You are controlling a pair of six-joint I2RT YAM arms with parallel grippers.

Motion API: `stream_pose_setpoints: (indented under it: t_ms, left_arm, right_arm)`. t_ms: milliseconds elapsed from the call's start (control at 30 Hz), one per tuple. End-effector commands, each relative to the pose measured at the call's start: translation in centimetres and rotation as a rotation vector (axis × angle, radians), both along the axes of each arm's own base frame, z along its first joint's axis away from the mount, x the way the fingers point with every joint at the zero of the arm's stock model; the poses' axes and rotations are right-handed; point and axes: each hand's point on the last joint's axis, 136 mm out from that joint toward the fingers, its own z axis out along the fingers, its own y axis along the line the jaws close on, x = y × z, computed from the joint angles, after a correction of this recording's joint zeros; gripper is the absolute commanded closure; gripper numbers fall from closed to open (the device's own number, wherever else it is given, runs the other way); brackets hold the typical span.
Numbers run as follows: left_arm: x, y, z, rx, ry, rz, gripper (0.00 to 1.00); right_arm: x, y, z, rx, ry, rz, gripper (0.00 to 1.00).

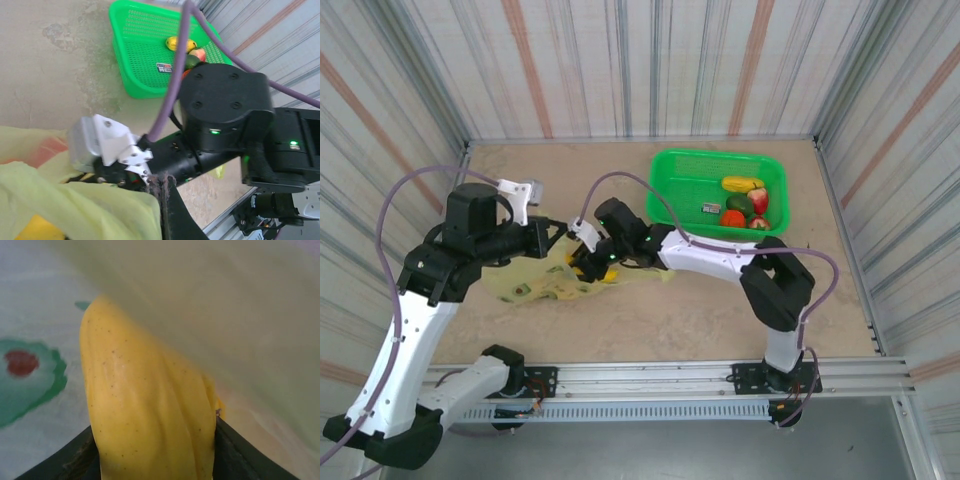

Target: Place the fake fruits into the plastic bag and tie a complex knot

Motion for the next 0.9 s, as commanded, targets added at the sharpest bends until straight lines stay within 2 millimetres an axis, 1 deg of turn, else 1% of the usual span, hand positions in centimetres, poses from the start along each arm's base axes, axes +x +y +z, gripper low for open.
stream_pose_setpoints:
  t_ms: [0,67,133,267,433,533,600,667,767,833,867]
  left_arm:
    - [-0.1,0.1,1.5,-0.013,-0.041,0.005,1.00]
    - [-0.1,0.1,1.4,-0.010,-0.036,0.006,1.00]
    - [-0.2,0.2,1.4,-0.009,-0.037,0.009,1.00]
    - [-0.1,0.7,1.2,0.008,-0.044,0.027,1.00]
    - [-0.1,0.8,1.0,0.014,-0.045,0.033,1.00]
    - [-0.1,0.8,0.9,0.008,-0.047,0.034,1.00]
    - [-0.2,0.8,1.0,0.002,-0.055,0.033,1.00]
    - [-0.3,0.8,1.0,-0.004,-0.057,0.032,1.00]
    - [-0.5,0.7,0.9,-0.011,-0.051,0.023,1.00]
    - [-0.6,0.6,0.8,-0.017,-0.050,0.015,1.00]
    - [-0.6,0.5,0.8,-0.019,-0.050,0.013,1.00]
  right_arm:
    - [0.2,2.2,1.0,0.064,0.050,0.009,0.22]
    - [0.4,2.4,0.6,0.054,0.049,-0.004,0.16]
    - [0.7,2.0,0.6,0.048,0.040,-0.023,0.16]
    - [0.8,0.1,2.5,0.073,0.018,-0.050,0.18]
    - [0.4,-3.4,5.7,0.113,-0.004,-0.087,0.24]
    - [0.0,-5.5,6.7,0.114,-0.007,-0.114,0.25]
    - [-0.1,-6.9,6.7,0.099,-0.019,-0.136,0.25]
    - [0.2,-8.6,6.5,0.087,-0.022,-0.170,0.26]
    - [0.8,-11.1,7.6,0.108,-0.022,-0.234,0.28]
    - [1.7,-13.0,8.6,0.124,-0.030,-0.299,0.28]
    - [2.8,-14.2,8.9,0.119,-0.034,-0.353,0.28]
